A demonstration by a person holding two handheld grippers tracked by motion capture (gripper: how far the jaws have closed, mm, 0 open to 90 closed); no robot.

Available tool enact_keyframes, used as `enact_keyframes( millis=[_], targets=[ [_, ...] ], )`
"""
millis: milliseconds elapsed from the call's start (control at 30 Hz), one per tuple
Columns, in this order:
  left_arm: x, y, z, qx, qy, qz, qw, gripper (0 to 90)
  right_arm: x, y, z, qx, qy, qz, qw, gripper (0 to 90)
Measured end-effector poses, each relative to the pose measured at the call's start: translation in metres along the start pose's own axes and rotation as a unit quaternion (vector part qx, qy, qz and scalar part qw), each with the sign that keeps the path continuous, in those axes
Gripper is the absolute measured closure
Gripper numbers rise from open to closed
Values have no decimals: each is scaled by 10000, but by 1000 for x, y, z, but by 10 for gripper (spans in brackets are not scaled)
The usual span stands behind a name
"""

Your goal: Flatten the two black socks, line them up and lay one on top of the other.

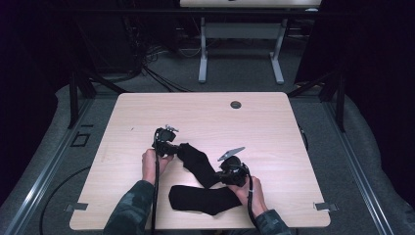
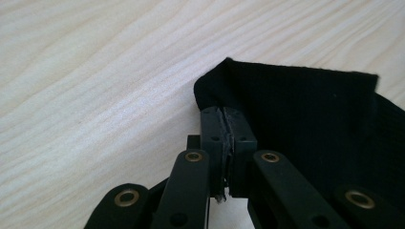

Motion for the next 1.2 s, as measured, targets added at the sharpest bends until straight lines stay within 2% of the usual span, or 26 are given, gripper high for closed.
enact_keyframes(
  millis=[67, 100, 167, 267, 300, 367, 400, 467, 533, 567, 600, 633, 667, 733, 767, 833, 867, 900, 967, 1033, 1067, 1200],
  targets=[
    [7, 5, 0, -37, 39, -41, 10000, 882, 5, 10, -1, -9, 20, -123, 9999, 851],
    [10, 10, -1, -91, 11, -27, 10000, 881, 10, 19, -2, -48, 16, -225, 9997, 851],
    [12, 13, -3, -122, -7, -69, 9999, 881, 11, 23, -2, -62, 41, -296, 9995, 851],
    [13, 19, -8, -143, -50, -136, 9998, 880, 13, 37, -7, -116, 8, -466, 9988, 847],
    [11, 22, -14, -169, -100, -179, 9996, 878, 13, 46, -10, -68, -44, -591, 9982, 841],
    [10, 23, -17, -167, -138, -202, 9996, 871, 12, 50, -12, -77, -63, -633, 9979, 838],
    [8, 23, -22, -114, -181, -295, 9993, 856, 9, 57, -16, -124, -84, -672, 9976, 804],
    [8, 23, -24, -111, -190, -248, 9994, 829, 7, 59, -17, -125, -109, -674, 9976, 775],
    [12, 23, -25, -129, -110, -301, 9994, 691, 8, 63, -19, -81, -114, -806, 9966, 691],
    [20, 25, -25, -217, -19, -236, 9995, 604, 15, 64, -19, -86, -1, -809, 9967, 636],
    [20, 25, -25, -217, -19, -236, 9995, 569, 15, 64, -19, -86, -1, -809, 9967, 636],
    [26, 28, -26, -316, 74, -344, 9989, 569, 18, 64, -19, -94, 69, -824, 9965, 617],
    [28, 29, -26, -373, 83, -319, 9988, 532, 26, 63, -19, -103, 204, -807, 9965, 598],
    [31, 36, -27, -650, 88, -468, 9968, 498, 32, 59, -18, -65, 359, -774, 9963, 577],
    [30, 39, -27, -779, 6, -426, 9961, 495, 35, 56, -18, 18, 390, -746, 9964, 573],
    [25, 43, -30, -983, -103, -566, 9935, 477, 36, 47, -18, 130, 387, -675, 9969, 570],
    [22, 44, -31, -1041, -174, -548, 9929, 480, 36, 42, -19, 207, 339, -603, 9974, 571],
    [17, 44, -33, -1156, -306, -634, 9908, 492, 31, 34, -22, 334, 256, -574, 9975, 578],
    [14, 44, -35, -1165, -353, -626, 9906, 504, 28, 32, -22, 366, 228, -541, 9976, 581],
    [9, 43, -36, -1269, -504, -681, 9883, 528, 21, 29, -24, 415, 107, -505, 9978, 587],
    [8, 43, -36, -1258, -535, -684, 9882, 540, 19, 28, -25, 447, 62, -462, 9979, 587],
    [6, 43, -36, -1337, -609, -695, 9867, 566, 19, 24, -25, 481, 169, -423, 9978, 586]
  ],
)
Point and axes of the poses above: each handheld gripper's, and its own axes: x roughly backward along the jaws, z roughly out of its top, y roughly to its right, the point moved 3 cm from there along -x, roughly forward along the jaws, and after that the axes turned 15 degrees about -z, right-handed, at the moved point
